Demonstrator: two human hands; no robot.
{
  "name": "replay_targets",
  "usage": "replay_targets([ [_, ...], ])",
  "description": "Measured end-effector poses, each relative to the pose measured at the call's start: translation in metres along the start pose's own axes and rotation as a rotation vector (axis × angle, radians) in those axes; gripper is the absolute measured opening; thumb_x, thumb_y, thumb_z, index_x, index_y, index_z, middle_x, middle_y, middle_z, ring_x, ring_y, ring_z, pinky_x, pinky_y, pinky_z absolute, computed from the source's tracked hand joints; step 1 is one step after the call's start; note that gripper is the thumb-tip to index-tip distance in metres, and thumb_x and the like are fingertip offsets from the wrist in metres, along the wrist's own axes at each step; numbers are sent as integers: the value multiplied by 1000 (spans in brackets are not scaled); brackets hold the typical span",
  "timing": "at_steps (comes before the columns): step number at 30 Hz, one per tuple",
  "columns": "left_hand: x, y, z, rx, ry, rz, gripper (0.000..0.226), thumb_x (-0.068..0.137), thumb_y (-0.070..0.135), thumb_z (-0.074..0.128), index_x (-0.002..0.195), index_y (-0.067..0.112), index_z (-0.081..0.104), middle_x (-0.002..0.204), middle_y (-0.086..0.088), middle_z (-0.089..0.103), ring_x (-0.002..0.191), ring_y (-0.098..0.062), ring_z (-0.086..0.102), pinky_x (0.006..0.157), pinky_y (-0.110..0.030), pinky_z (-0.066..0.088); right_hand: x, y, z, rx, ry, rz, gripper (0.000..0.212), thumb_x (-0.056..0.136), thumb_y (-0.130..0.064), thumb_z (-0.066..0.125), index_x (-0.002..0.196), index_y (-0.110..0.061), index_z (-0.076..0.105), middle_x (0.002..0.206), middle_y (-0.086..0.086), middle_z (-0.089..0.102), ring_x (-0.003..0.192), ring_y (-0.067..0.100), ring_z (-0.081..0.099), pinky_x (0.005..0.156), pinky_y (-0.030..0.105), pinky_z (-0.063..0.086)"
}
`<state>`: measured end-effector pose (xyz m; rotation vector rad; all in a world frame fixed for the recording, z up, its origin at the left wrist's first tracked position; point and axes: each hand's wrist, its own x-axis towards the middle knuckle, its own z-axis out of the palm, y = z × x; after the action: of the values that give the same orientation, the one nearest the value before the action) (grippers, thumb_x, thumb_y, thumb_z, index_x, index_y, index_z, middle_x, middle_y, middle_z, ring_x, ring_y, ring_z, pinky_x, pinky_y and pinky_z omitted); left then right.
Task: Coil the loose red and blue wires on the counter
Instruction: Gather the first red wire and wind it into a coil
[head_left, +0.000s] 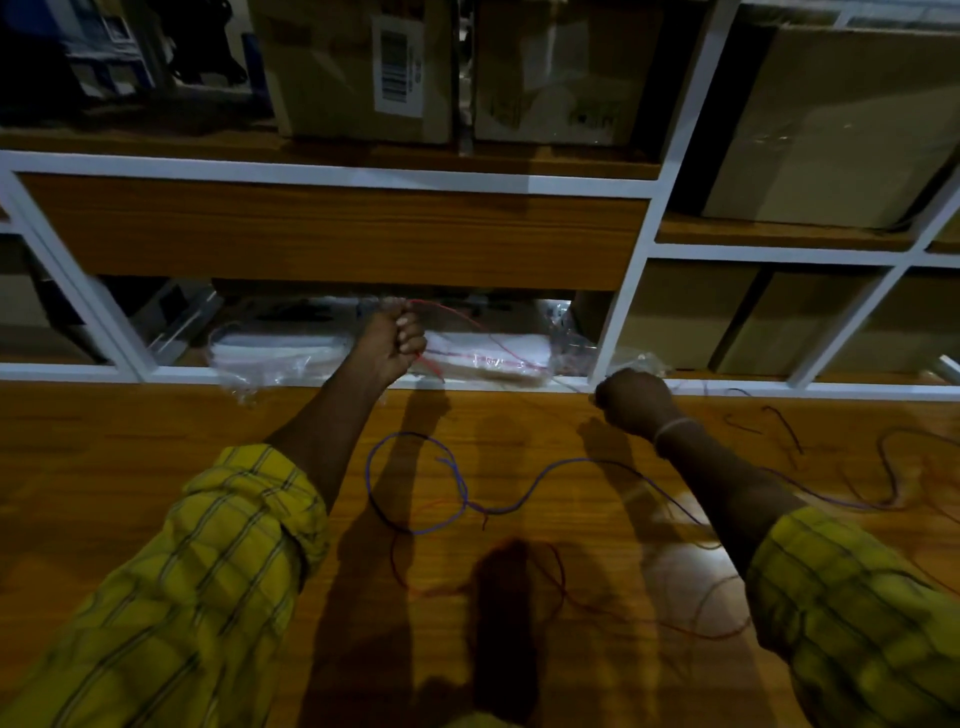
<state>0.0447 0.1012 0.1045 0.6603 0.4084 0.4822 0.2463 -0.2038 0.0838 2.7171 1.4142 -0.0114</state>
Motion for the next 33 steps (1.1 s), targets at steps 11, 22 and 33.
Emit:
replay_targets([
  [11,-8,-48,48,684,-121,-18,29,111,12,35,92,9,57,84,-13,70,68,-20,74,62,-28,60,5,-71,-46,548,-6,-439,22,104,-18,59,90,-12,75,82,-9,66,74,-1,60,70,17,42],
  [22,-8,-59,60,1042,-313,-68,30,108,26,40,90,14,60,62,6,37,51,-10,26,42,-22,18,16,-45,-43,819,310,-107,29,103,-33,61,82,-16,68,65,-11,58,56,-8,55,54,7,34],
  [33,-7,-21,35,486,-66,-87,32,111,18,35,80,18,43,49,10,30,36,-3,23,34,-17,15,9,24,-14,700,270,73,32,106,-36,53,84,-16,67,75,-1,64,71,15,59,67,33,43],
])
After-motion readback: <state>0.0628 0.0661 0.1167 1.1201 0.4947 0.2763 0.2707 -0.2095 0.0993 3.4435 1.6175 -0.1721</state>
